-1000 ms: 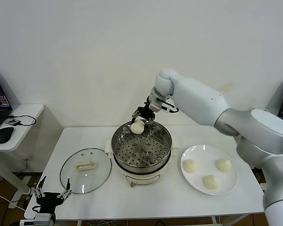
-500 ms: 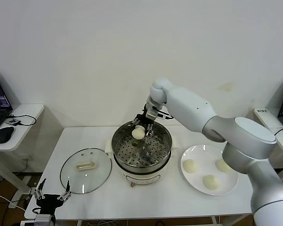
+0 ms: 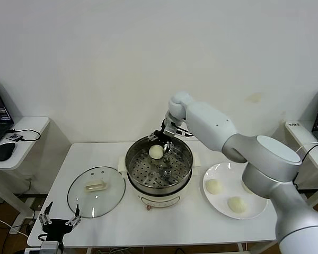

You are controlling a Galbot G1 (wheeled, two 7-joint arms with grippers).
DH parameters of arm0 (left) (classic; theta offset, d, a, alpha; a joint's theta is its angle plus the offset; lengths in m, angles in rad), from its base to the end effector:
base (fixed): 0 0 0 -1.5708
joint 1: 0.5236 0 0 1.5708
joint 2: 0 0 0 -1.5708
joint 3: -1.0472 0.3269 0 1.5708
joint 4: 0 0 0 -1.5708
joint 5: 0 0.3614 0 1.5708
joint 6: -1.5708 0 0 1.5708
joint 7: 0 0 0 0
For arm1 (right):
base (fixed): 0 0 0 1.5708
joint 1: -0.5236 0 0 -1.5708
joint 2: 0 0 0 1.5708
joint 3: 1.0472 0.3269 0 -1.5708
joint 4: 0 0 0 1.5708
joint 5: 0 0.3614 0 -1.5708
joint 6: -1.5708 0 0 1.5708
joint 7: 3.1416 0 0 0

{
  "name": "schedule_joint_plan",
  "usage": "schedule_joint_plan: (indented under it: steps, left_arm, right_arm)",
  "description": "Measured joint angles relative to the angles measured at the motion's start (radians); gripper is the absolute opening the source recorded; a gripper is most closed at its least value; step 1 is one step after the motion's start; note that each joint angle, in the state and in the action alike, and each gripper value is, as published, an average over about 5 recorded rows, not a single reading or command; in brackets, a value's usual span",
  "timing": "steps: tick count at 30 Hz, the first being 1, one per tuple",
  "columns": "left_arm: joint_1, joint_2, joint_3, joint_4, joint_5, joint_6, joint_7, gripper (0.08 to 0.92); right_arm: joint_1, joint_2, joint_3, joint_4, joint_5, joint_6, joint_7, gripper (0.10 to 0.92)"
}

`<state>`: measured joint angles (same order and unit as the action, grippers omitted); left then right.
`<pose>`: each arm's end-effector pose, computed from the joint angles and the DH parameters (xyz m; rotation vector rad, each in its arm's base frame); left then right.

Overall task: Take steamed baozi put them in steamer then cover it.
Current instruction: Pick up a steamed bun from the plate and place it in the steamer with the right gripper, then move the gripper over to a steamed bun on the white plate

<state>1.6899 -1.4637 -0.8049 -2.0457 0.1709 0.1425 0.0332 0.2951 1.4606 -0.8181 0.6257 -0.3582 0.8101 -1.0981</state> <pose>0.1566 0.1060 -0.3061 0.2351 -2.7652 -0.5553 0.6330 0.1367 -0.0979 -2.0587 0.6837 -2.1518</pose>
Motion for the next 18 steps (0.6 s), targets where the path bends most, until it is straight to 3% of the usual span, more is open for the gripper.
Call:
schedule_joint_plan:
  steps: [8,18]
  left_arm:
    - [0.01,0.001,0.015,-0.005,0.01,0.003,0.005,0.823]
    - [0.014,0.026,0.029,-0.031,-0.001,0.025,0.021,0.823]
  right_arm:
    - [0.06,-0.066,-0.002,0.064,0.211,-0.148,-0.101,0.823]
    - [0.17,-0.271,-0.04,0.243,0.459,-0.58,-0.174,0.823]
